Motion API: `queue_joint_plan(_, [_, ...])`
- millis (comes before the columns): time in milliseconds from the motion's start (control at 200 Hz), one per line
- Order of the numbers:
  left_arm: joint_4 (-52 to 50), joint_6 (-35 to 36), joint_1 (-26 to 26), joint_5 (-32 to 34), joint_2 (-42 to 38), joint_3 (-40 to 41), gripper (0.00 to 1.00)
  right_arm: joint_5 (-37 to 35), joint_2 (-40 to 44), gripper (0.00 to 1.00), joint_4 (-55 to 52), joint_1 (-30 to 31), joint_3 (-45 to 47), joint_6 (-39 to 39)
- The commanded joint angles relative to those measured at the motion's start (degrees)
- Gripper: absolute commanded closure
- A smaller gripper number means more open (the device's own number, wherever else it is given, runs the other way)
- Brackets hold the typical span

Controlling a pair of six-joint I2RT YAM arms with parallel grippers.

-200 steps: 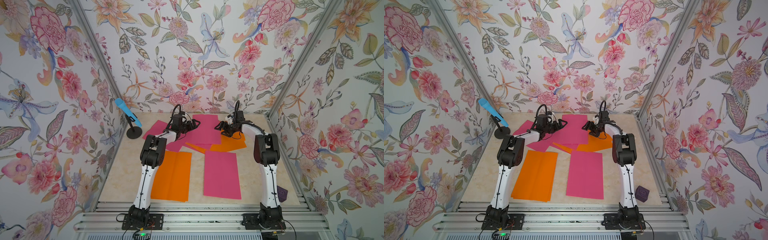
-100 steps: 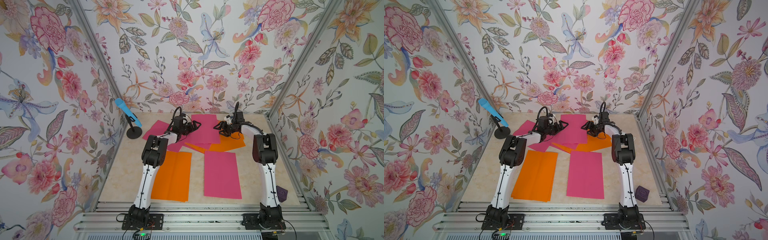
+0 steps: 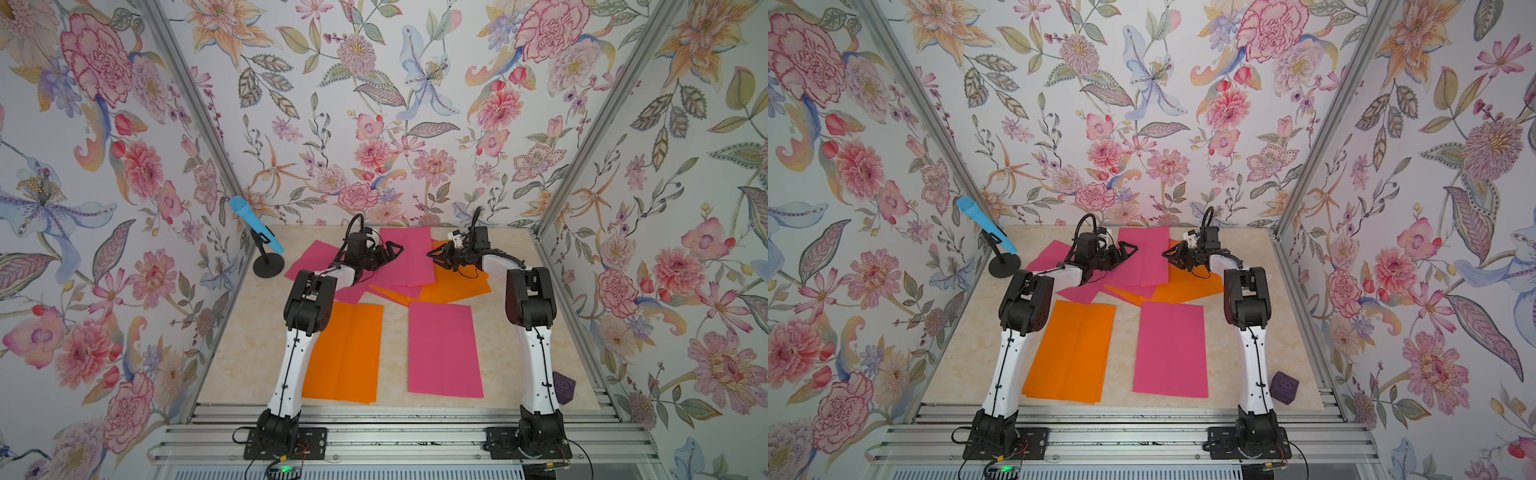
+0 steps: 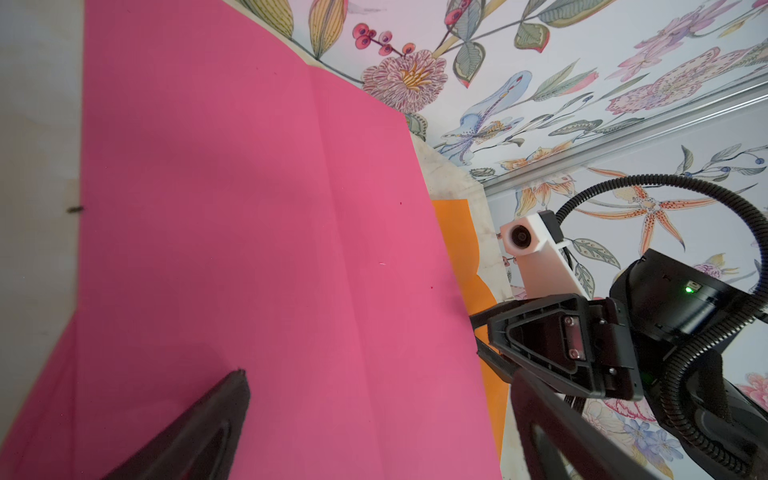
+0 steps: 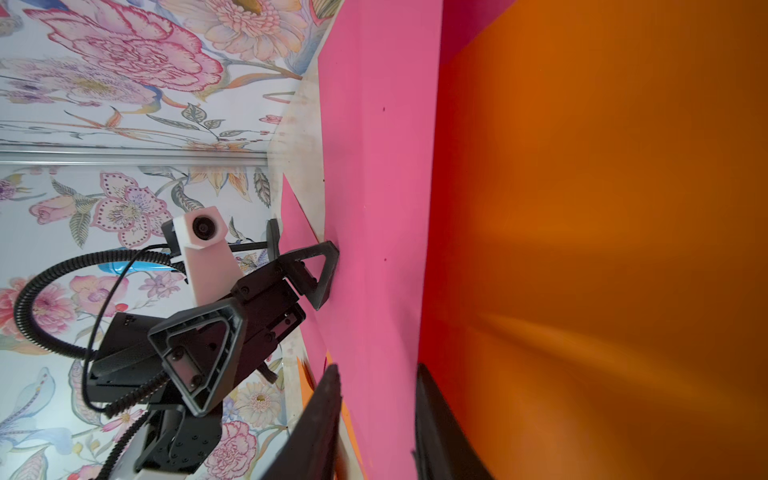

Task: Sort the scattered colored papers by color
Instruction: Pick up the colored paper.

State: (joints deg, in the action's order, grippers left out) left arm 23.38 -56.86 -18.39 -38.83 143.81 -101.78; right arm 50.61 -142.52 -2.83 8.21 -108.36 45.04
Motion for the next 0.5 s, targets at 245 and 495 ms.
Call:
queue_joint_plan(245, [1.0, -1.4, -0.4, -2.5, 2.1, -2.4, 0.0, 0.1, -2.3, 0.91, -3.6, 0.6, -3.4, -1.2])
queue_joint_plan(495, [-1.9, 0.2, 0.0, -2.1, -1.2, -3.7, 0.0, -0.3, -0.9, 1.0, -7.9, 0.6, -6.8, -2.9])
